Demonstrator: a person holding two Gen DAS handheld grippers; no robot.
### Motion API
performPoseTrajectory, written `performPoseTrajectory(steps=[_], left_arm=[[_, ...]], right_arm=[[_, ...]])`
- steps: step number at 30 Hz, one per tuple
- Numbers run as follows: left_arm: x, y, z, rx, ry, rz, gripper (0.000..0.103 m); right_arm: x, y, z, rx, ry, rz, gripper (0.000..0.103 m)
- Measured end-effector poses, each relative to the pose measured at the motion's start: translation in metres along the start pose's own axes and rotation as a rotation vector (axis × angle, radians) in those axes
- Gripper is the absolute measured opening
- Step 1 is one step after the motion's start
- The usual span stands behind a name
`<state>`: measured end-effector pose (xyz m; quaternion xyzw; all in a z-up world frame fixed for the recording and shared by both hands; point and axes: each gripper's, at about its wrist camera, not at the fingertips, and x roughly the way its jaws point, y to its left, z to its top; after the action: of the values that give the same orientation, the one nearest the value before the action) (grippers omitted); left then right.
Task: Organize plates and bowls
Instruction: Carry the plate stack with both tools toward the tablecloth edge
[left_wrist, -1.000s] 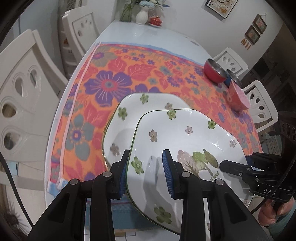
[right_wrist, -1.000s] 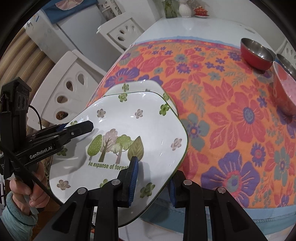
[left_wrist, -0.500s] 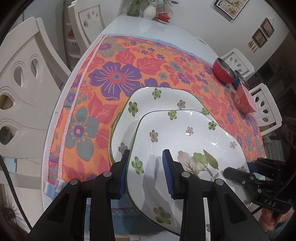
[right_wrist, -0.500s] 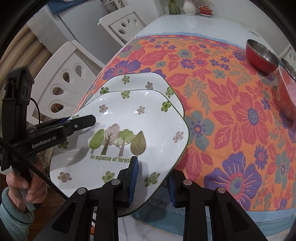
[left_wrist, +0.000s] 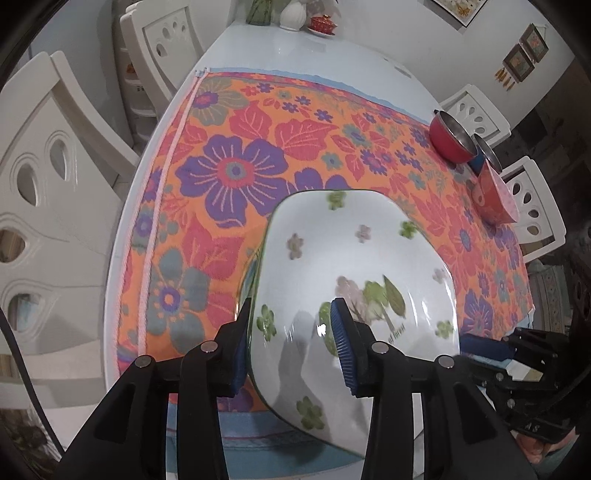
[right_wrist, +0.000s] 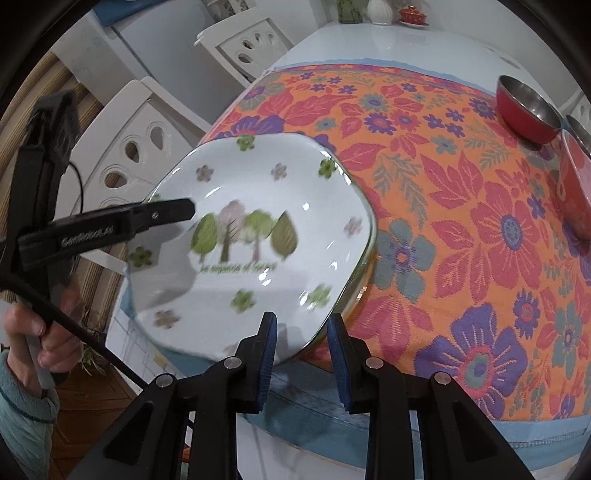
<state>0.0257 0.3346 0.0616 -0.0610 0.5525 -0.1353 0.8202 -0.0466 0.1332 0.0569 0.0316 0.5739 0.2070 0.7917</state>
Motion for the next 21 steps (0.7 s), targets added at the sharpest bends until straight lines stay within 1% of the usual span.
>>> performPoseTrajectory(steps=[2, 4, 6, 11, 17, 18, 21], left_arm=[[-0.002, 0.002, 0.003, 0.003, -0.002, 0.01, 0.038], [-0.003, 0.004, 0.006, 0.013, -0.004, 0.066, 0.038], [-0.008, 0.01, 0.009, 0.006, -0.02, 0.05, 0.038], [-0.011, 0.017, 0.019, -0.022, -0.036, 0.032, 0.038], [-0.008, 0.001, 0.026, 0.022, -0.033, 0.041, 0.038], [-0.01, -0.004, 0.029, 0.032, -0.039, 0.05, 0.038], [-0.015, -0.02, 0.039, 0.066, -0.055, 0.114, 0.038]], right_arm=[[0.0, 0.005, 0.0, -0.015, -0.002, -0.002, 0.028], [-0.001, 0.007, 0.0, -0.024, -0.001, -0.004, 0.028], [-0.003, 0.006, 0.0, -0.02, -0.006, -0.011, 0.028], [-0.009, -0.006, 0.004, 0.029, -0.015, 0.013, 0.028], [-0.014, -0.018, 0.011, 0.074, -0.029, 0.017, 0.028], [-0.015, -0.019, 0.013, 0.077, -0.03, 0.012, 0.028], [-0.016, -0.022, 0.015, 0.088, -0.03, 0.004, 0.028]])
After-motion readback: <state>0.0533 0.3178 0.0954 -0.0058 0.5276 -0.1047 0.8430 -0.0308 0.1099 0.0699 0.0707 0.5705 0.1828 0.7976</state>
